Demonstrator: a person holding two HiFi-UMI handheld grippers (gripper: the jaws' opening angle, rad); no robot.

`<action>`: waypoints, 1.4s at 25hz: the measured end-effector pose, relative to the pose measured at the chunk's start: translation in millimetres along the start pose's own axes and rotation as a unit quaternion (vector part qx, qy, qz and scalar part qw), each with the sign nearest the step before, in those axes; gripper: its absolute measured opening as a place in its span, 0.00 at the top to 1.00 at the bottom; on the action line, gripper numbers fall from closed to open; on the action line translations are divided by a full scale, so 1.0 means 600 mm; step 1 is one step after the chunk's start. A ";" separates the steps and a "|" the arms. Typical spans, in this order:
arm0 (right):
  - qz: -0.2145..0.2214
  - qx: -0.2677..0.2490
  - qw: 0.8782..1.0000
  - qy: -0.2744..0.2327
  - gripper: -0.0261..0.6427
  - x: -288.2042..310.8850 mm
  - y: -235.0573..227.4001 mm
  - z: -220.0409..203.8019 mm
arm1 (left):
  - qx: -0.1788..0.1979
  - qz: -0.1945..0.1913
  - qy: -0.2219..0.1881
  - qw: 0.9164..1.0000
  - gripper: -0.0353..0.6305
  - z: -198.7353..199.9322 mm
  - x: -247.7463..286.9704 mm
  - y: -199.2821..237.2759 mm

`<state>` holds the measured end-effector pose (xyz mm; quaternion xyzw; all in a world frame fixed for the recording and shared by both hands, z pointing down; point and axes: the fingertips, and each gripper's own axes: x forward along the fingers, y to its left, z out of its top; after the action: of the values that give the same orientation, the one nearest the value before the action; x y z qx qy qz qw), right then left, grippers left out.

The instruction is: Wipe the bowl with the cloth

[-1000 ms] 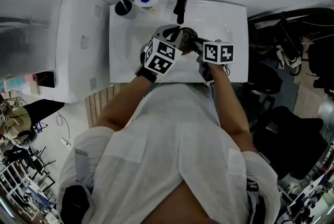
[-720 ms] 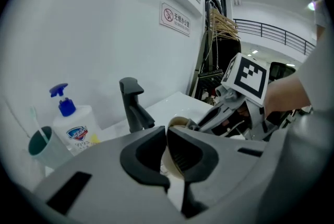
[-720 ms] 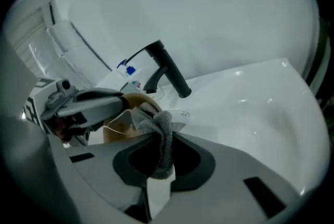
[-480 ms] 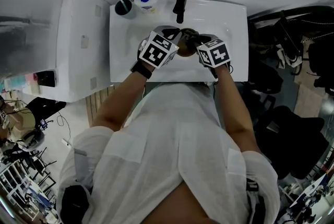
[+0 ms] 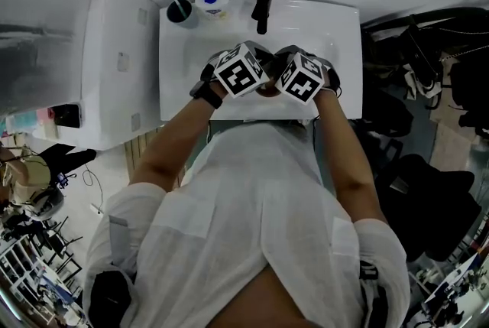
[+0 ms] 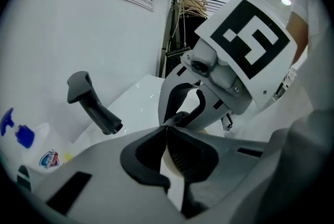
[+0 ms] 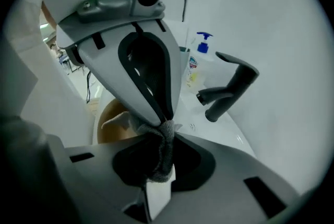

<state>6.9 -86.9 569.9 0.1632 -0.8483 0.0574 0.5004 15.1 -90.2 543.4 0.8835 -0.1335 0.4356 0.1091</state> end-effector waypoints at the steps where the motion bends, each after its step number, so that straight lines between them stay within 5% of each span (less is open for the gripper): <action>1: -0.001 0.018 1.000 -0.009 0.86 -0.001 -0.005 0.002 | -0.008 0.005 -0.007 1.000 0.91 0.002 -0.002 0.005; 5: -0.020 0.116 0.991 -0.070 0.86 -0.009 -0.036 0.010 | -0.034 0.044 -0.049 0.997 0.91 0.012 -0.015 0.030; 8: -0.033 0.215 0.969 -0.114 0.87 -0.012 -0.059 0.000 | -0.060 0.081 -0.086 0.991 0.91 0.018 -0.026 0.049; 11: -0.022 0.344 0.926 -0.155 0.87 -0.018 -0.068 -0.020 | -0.094 0.119 -0.121 0.981 0.91 0.022 -0.039 0.068; 14: 0.003 0.463 0.864 -0.196 0.87 -0.017 -0.061 -0.034 | -0.111 0.155 -0.147 0.971 0.91 0.026 -0.050 0.079; 16: 0.022 0.513 0.828 -0.223 0.87 -0.015 -0.052 -0.031 | -0.113 0.178 -0.154 0.965 0.91 0.025 -0.052 0.082; 18: 0.037 0.538 0.809 -0.234 0.87 -0.012 -0.046 -0.029 | -0.120 0.190 -0.157 0.962 0.91 0.021 -0.051 0.084; 20: 0.038 0.533 0.817 -0.216 0.87 -0.006 -0.043 -0.037 | -0.125 0.171 -0.154 0.965 0.91 0.014 -0.043 0.079; 25: 0.030 0.395 0.908 -0.133 0.85 -0.003 -0.031 -0.052 | -0.113 0.058 -0.127 0.984 0.91 0.018 -0.029 0.050; 29: 0.021 0.245 0.966 -0.084 0.85 0.000 -0.016 -0.036 | -0.068 0.003 -0.083 0.994 0.91 0.015 -0.015 0.026; 32: 0.026 0.106 0.993 -0.048 0.86 -0.001 0.005 -0.016 | -0.028 -0.039 -0.050 0.998 0.91 0.008 -0.002 -0.001; 35: 0.036 -0.014 0.999 -0.011 0.86 0.003 0.026 -0.007 | 0.004 -0.069 -0.028 0.997 0.91 0.002 0.009 -0.021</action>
<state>4.4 -71.2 574.4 0.1257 -0.8599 0.0616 0.4910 23.2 -79.5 546.3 0.9029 -0.0732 0.4026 0.1321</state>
